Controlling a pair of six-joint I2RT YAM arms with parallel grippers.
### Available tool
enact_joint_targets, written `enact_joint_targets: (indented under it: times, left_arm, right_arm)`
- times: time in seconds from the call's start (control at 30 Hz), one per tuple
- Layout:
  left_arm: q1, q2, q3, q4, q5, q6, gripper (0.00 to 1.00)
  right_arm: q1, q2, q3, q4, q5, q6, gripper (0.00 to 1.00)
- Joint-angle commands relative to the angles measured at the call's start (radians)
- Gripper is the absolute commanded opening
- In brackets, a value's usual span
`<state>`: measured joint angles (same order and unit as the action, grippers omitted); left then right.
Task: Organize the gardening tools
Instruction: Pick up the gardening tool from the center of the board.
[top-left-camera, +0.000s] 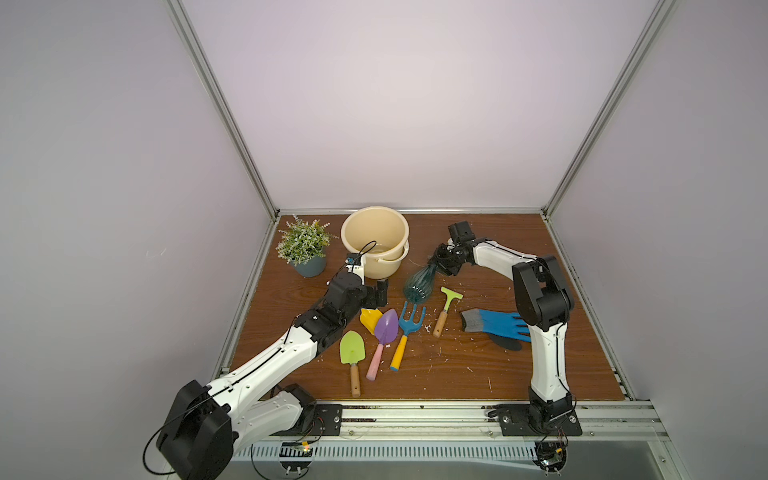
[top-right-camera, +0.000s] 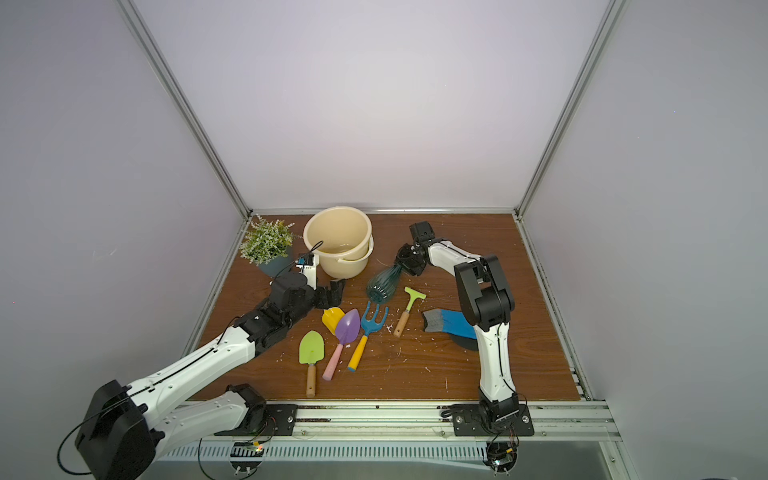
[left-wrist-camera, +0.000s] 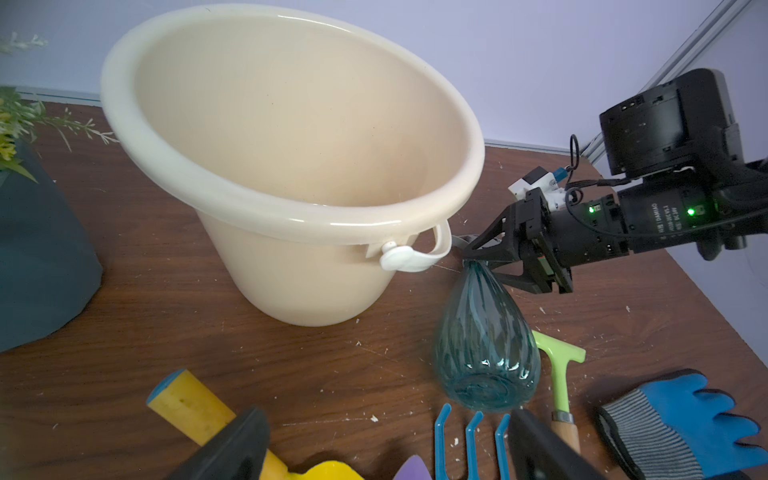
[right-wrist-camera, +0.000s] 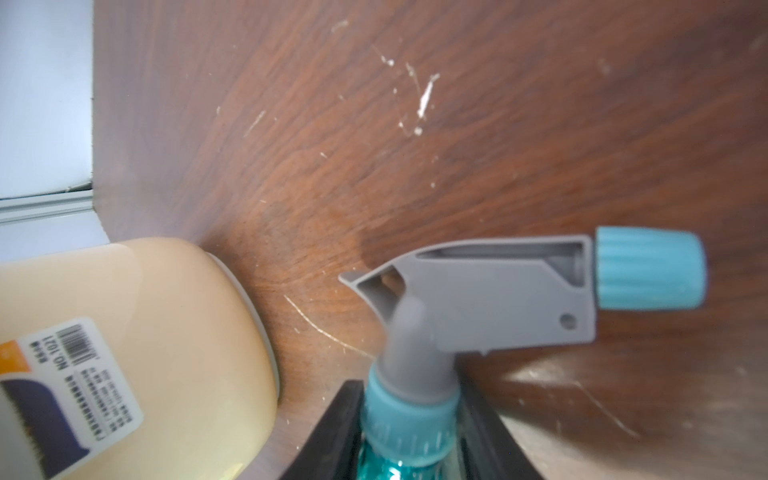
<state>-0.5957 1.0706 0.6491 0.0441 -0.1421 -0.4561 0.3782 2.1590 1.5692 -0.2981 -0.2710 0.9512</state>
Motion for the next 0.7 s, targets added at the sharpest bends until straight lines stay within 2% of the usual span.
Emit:
enact_joint_targets:
  times: [0.0,0.13,0.23,0.6,0.67]
  left_arm:
    - [-0.011,-0.014,-0.009,-0.010,-0.015,0.005,0.94]
    - [-0.010,-0.015,-0.012,-0.008,-0.016,0.001,0.94]
    - [-0.010,-0.017,-0.013,-0.004,-0.016,-0.004,0.94]
    - [-0.010,-0.037,-0.035,0.005,-0.022,-0.025,0.94]
    - [-0.010,-0.037,-0.035,0.006,-0.022,-0.028,0.94]
  right_arm:
    - [-0.007,0.029,0.067,-0.074,0.067,-0.030,0.43]
    - [-0.005,0.064,0.127,-0.132,0.091,-0.074,0.49]
    - [-0.004,0.093,0.158,-0.169,0.104,-0.090,0.49]
    - [0.016,0.120,0.151,-0.194,0.148,-0.112,0.43]
    - [0.016,0.118,0.152,-0.194,0.157,-0.118,0.38]
